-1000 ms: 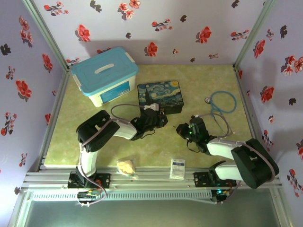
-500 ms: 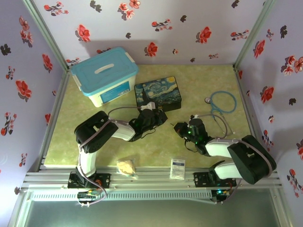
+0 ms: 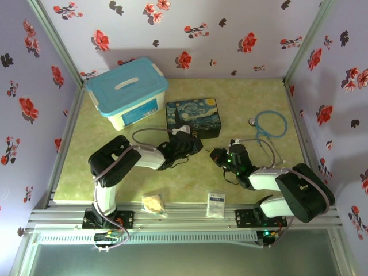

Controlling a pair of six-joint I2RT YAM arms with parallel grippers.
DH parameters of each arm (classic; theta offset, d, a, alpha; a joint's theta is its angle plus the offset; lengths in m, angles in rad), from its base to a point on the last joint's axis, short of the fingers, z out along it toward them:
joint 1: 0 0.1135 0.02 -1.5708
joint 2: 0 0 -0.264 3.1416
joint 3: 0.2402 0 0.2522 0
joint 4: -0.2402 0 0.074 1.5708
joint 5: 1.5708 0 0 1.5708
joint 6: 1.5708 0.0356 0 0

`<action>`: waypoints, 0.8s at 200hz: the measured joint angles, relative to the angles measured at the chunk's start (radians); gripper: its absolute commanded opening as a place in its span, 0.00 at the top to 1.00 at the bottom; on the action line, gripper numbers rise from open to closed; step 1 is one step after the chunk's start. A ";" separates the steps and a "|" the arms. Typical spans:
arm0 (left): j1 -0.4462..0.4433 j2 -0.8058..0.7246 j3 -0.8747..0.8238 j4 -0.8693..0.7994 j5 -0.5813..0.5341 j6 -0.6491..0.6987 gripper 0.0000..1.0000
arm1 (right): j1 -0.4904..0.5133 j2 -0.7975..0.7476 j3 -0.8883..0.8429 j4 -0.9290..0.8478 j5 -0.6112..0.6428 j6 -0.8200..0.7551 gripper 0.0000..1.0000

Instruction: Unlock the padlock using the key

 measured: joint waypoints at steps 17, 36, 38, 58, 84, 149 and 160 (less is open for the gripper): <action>0.000 -0.001 0.010 -0.029 0.008 -0.002 1.00 | 0.004 0.004 0.000 0.000 -0.001 0.006 1.00; 0.003 -0.001 0.009 -0.019 0.015 -0.019 1.00 | 0.006 0.020 0.000 0.008 0.000 0.038 1.00; 0.003 -0.001 0.009 -0.018 0.015 -0.021 1.00 | 0.006 0.022 0.000 0.008 0.000 0.042 1.00; 0.003 -0.001 0.009 0.003 0.015 -0.051 1.00 | 0.017 0.040 0.000 0.034 0.001 0.087 1.00; 0.006 -0.001 0.005 0.047 0.015 -0.096 1.00 | 0.025 0.060 -0.003 0.089 0.010 0.135 1.00; 0.007 -0.001 0.004 0.070 0.014 -0.124 1.00 | 0.029 0.199 -0.009 0.267 0.016 0.208 1.00; 0.007 -0.001 0.004 0.070 0.014 -0.124 1.00 | 0.029 0.226 -0.014 0.309 0.015 0.217 1.00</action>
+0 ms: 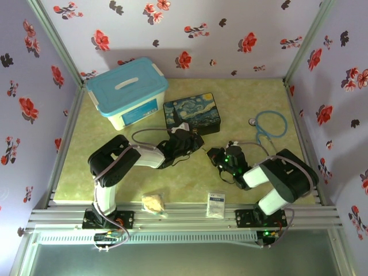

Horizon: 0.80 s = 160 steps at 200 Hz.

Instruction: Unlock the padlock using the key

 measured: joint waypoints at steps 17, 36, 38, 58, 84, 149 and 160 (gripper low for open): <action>0.000 0.000 0.000 0.000 0.000 0.000 1.00 | 0.000 0.029 -0.010 0.056 0.000 0.016 1.00; 0.000 0.000 0.000 0.000 -0.001 0.001 1.00 | 0.001 0.039 -0.026 0.107 0.001 0.024 1.00; 0.000 0.000 0.000 -0.001 -0.001 0.001 1.00 | 0.001 0.039 -0.028 0.111 0.002 0.026 1.00; 0.000 0.000 0.000 -0.002 -0.002 0.001 1.00 | 0.005 0.039 -0.043 0.147 0.008 0.029 1.00; 0.000 0.000 0.002 -0.005 -0.002 0.004 1.00 | 0.006 0.037 -0.050 0.172 0.013 0.029 1.00; 0.001 0.000 0.002 -0.007 -0.004 0.004 1.00 | 0.014 0.106 -0.064 0.311 0.028 0.044 1.00; 0.001 0.000 0.002 -0.007 -0.004 0.004 1.00 | 0.016 0.110 -0.065 0.322 0.032 0.044 1.00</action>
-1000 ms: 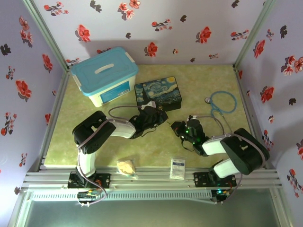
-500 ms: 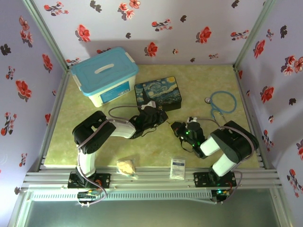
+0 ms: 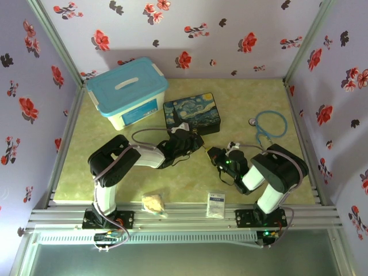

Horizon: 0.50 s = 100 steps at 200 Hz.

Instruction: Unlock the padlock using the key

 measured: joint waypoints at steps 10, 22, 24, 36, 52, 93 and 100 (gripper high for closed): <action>0.000 0.000 0.000 0.001 0.000 0.000 1.00 | 0.001 0.000 0.000 0.003 0.003 0.000 1.00; 0.000 0.000 0.000 0.002 0.000 -0.001 1.00 | 0.002 0.000 0.000 0.003 0.006 0.001 1.00; 0.000 0.000 0.000 0.003 0.000 -0.001 1.00 | 0.002 0.000 0.000 0.003 0.006 0.002 1.00; 0.000 0.000 0.000 0.004 0.000 -0.004 1.00 | 0.002 0.000 0.000 0.005 0.006 0.008 1.00; 0.000 0.000 0.000 0.005 0.000 -0.005 1.00 | 0.002 0.000 0.000 0.006 0.009 0.010 1.00; 0.000 0.000 0.000 0.018 0.000 -0.014 1.00 | 0.002 -0.036 -0.006 0.001 0.036 0.011 1.00; 0.000 0.000 0.000 0.025 0.000 -0.018 1.00 | 0.002 -0.040 -0.006 0.000 0.040 0.011 1.00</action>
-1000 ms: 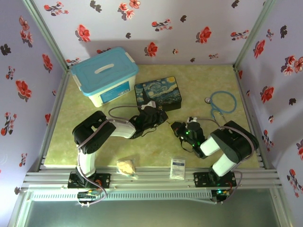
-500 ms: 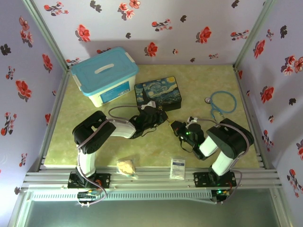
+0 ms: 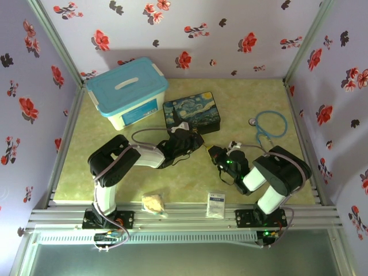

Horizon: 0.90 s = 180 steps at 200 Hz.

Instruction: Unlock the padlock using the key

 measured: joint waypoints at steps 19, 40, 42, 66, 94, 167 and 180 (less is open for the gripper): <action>0.000 0.002 0.000 0.008 0.000 -0.010 1.00 | 0.000 0.004 0.000 0.003 0.004 0.017 1.00; -0.001 0.005 0.000 0.009 0.000 -0.011 1.00 | 0.000 0.034 0.006 0.018 0.004 0.039 1.00; -0.001 0.005 0.000 0.009 -0.002 -0.011 1.00 | 0.001 0.038 0.008 0.019 0.004 0.042 1.00; -0.001 0.008 0.006 0.008 -0.015 -0.012 1.00 | 0.003 0.046 0.017 0.024 0.011 0.071 1.00; -0.005 0.022 0.024 0.005 -0.023 -0.015 1.00 | 0.006 0.047 0.017 0.024 0.034 0.150 1.00; -0.009 0.032 0.041 -0.003 -0.035 -0.023 1.00 | 0.053 0.055 0.024 0.024 0.135 0.288 1.00; -0.010 0.035 0.047 -0.006 -0.034 -0.028 1.00 | 0.070 0.056 0.034 0.023 0.165 0.307 1.00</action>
